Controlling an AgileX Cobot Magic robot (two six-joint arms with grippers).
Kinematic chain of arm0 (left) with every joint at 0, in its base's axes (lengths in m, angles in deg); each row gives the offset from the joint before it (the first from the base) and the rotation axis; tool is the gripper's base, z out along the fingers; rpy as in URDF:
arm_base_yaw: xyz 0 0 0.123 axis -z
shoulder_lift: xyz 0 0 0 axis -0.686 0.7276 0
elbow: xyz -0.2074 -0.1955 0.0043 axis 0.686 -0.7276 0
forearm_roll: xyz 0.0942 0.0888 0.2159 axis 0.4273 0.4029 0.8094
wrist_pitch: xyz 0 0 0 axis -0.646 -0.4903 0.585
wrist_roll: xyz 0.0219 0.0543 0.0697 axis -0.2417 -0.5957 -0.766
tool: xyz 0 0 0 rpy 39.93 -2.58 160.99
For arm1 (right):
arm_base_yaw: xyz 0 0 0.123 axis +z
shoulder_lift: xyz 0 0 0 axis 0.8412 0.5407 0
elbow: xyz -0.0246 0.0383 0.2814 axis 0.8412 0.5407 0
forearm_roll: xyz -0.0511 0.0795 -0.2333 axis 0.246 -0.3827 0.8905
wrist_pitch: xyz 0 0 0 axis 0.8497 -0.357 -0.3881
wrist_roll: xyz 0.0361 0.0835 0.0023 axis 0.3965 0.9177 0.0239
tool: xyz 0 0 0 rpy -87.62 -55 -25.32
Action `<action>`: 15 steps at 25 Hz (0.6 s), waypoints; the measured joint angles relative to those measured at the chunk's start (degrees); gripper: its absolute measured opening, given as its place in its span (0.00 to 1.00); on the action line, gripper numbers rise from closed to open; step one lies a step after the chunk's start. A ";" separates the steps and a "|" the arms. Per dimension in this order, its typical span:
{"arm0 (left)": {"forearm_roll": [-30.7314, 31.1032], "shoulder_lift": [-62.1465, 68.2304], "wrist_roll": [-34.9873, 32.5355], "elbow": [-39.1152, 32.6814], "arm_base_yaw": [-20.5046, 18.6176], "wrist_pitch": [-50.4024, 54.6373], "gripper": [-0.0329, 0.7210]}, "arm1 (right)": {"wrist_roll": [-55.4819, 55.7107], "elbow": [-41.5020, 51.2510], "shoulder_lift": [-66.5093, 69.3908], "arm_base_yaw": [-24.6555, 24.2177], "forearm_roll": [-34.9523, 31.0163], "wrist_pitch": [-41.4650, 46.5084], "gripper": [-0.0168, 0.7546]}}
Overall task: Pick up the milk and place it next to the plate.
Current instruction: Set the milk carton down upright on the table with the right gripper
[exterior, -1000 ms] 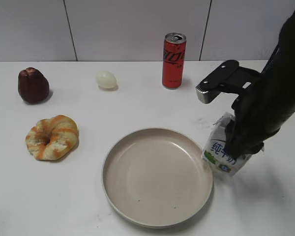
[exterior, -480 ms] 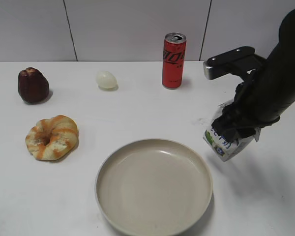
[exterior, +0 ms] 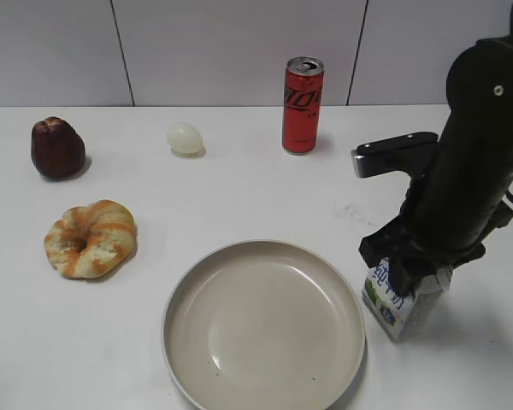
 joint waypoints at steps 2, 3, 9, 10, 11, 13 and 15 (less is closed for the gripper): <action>0.00 0.00 0.00 0.00 0.00 0.00 0.32 | -1.22 0.00 0.98 0.00 -1.40 0.00 0.49; 0.00 0.00 0.00 0.00 0.00 0.00 0.32 | -1.97 0.00 1.03 0.00 -1.96 0.00 0.54; 0.00 0.00 0.00 0.00 0.00 0.00 0.32 | -4.35 -1.63 0.98 -0.05 -2.40 1.62 0.80; 0.00 0.00 0.00 0.00 0.00 0.00 0.32 | -4.52 -2.67 0.98 -0.35 -1.98 2.72 0.81; 0.00 0.00 0.00 0.00 0.00 0.00 0.32 | -4.91 -4.42 0.93 -0.81 -1.57 3.99 0.82; 0.00 0.00 0.00 0.00 0.00 0.00 0.32 | -6.09 -8.75 0.92 -3.30 -1.44 6.08 0.83; 0.00 0.00 0.00 0.00 0.00 0.00 0.32 | -7.12 -14.54 1.00 -7.38 -1.44 8.67 0.83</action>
